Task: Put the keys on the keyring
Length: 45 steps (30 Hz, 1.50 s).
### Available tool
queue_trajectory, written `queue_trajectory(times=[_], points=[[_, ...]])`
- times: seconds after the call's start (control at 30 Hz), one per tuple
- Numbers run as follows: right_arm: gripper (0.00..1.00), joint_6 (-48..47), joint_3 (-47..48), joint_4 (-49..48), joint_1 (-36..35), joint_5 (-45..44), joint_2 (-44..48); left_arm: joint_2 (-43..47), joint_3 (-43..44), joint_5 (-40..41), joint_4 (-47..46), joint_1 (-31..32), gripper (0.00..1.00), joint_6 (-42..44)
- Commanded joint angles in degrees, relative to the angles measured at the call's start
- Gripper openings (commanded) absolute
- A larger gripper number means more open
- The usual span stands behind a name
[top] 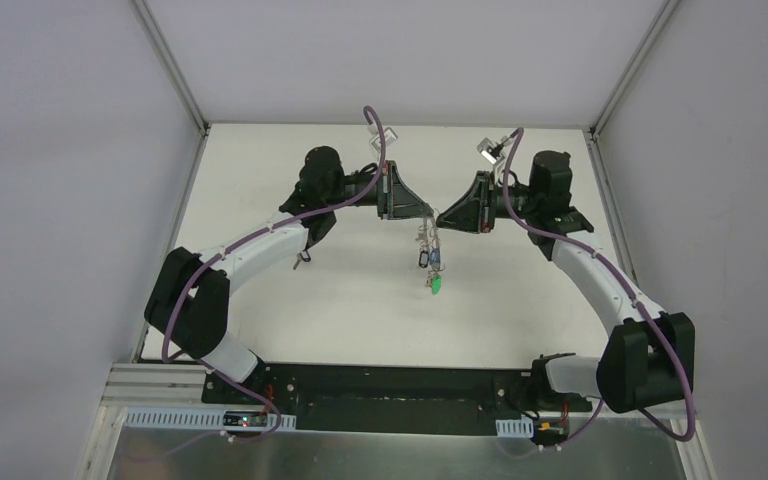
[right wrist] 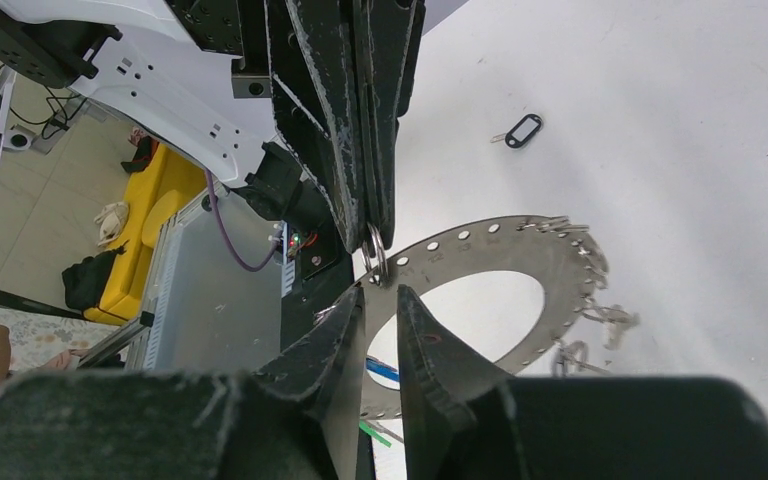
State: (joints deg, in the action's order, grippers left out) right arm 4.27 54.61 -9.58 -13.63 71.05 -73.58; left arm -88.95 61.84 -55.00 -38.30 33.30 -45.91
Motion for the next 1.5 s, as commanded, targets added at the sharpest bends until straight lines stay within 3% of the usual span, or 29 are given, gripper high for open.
queue_trajectory(times=[0.0, 1.47], points=[[0.2, 0.8, 1.4, -3.3, -0.9, 0.0, -0.5, 0.2, 0.2, 0.1, -3.8, -0.1, 0.0, -0.4], [0.14, 6.0, 1.3, -8.8, 0.9, 0.2, -1.5, -0.8, -1.2, -2.7, -7.2, 1.3, 0.0, -1.6]])
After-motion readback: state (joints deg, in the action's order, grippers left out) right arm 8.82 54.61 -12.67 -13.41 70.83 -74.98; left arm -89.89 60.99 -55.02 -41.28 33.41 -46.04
